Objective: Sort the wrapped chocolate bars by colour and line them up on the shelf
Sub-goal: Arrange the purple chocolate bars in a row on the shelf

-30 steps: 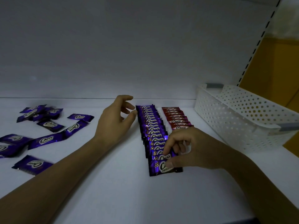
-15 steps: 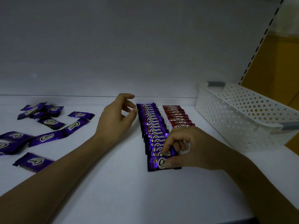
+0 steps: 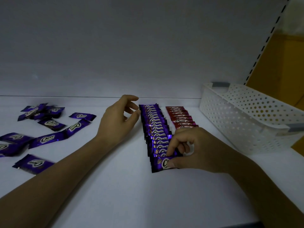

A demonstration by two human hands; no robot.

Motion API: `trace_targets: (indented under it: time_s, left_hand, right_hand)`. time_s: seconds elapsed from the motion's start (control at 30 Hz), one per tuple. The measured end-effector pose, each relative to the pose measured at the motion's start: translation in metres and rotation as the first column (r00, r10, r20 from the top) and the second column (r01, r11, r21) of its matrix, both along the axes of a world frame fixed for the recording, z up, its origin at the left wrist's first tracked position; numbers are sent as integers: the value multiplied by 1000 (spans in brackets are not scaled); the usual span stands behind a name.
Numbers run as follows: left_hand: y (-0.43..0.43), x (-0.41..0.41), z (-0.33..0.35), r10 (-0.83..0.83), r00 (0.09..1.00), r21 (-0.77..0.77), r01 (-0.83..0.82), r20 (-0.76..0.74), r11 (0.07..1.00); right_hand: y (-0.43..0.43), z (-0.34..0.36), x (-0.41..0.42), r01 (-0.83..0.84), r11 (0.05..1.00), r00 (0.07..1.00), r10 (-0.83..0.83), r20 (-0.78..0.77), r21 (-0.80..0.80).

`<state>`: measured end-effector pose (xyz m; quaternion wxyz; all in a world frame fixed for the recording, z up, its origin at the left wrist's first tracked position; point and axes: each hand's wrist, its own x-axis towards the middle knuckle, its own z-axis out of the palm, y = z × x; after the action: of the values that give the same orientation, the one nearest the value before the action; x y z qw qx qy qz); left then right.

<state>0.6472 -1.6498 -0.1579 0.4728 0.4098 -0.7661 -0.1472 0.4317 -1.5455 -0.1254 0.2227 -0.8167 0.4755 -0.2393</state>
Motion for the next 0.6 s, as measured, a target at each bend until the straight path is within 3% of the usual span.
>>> trace_targets:
  time_s: [0.1,0.3,0.5,0.6]
  left_hand:
    - [2,0,0,-8,999,-31,9,37,999]
    - [13,0,3,-30,986,-108,48,165,993]
    - [17,10,16,-75,963,-16,82,258,996]
    - [35,26,28,-95,946,-46,115,310,992]
  right_hand:
    - [0,0,1,3,1000,1000,-3,-4,-20]
    - [-3,-4,2,116,988,982,-99,158,-101]
    - [-7,-1,4,136,987,980,-122,156,-83]
    - [-12,6,14,135,984,991,-131,41,-118]
